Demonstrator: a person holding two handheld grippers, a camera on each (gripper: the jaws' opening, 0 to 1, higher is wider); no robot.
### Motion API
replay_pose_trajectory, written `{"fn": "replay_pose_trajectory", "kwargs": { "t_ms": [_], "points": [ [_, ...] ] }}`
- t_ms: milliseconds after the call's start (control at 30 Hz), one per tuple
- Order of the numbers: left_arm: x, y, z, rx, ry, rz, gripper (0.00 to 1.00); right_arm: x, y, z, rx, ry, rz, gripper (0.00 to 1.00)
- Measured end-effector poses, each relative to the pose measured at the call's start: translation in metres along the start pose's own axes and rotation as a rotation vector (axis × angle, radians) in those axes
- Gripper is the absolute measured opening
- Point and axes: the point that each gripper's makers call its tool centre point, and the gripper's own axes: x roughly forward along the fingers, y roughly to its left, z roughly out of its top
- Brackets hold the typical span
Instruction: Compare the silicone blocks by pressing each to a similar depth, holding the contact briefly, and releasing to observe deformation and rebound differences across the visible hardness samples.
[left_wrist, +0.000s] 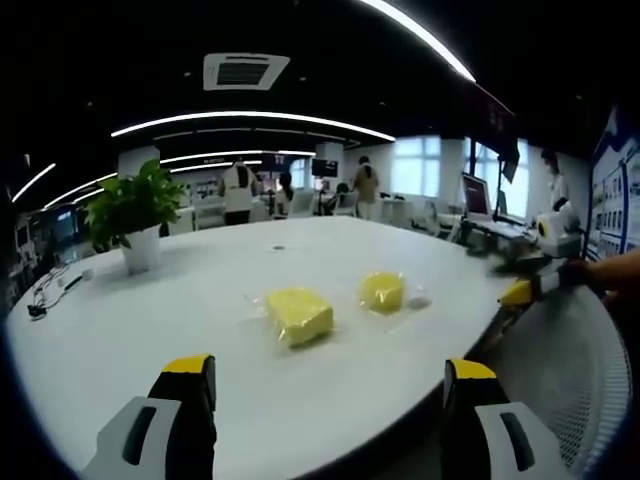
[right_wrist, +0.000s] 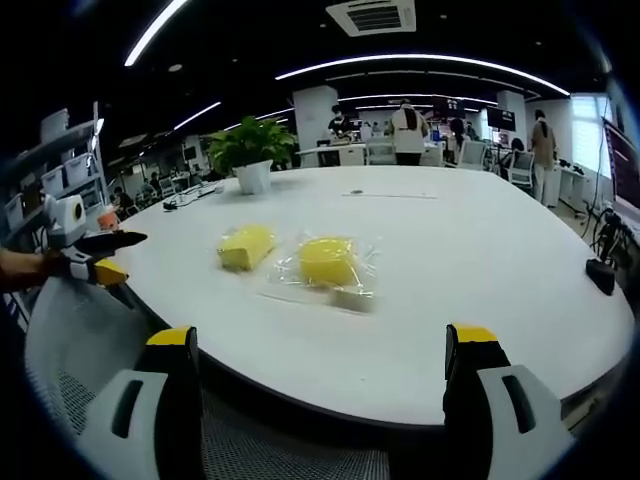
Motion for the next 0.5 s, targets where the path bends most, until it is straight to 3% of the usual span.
{"fn": "replay_pose_trajectory", "kwargs": {
  "t_ms": [267,400,500],
  "points": [
    [-0.002,0.005,0.001,0.004,0.008,-0.002,0.84,0.000,0.001,-0.001,0.001,0.004,0.005,0.96],
    [-0.003,0.010,0.000,0.008,0.032,-0.008,0.71,0.000,0.000,-0.001,0.007,0.007,-0.002,0.96],
    [-0.001,0.015,0.002,-0.020,0.035,-0.008,0.72,0.000,0.000,-0.001,0.009,0.007,0.000,0.96]
  ]
}}
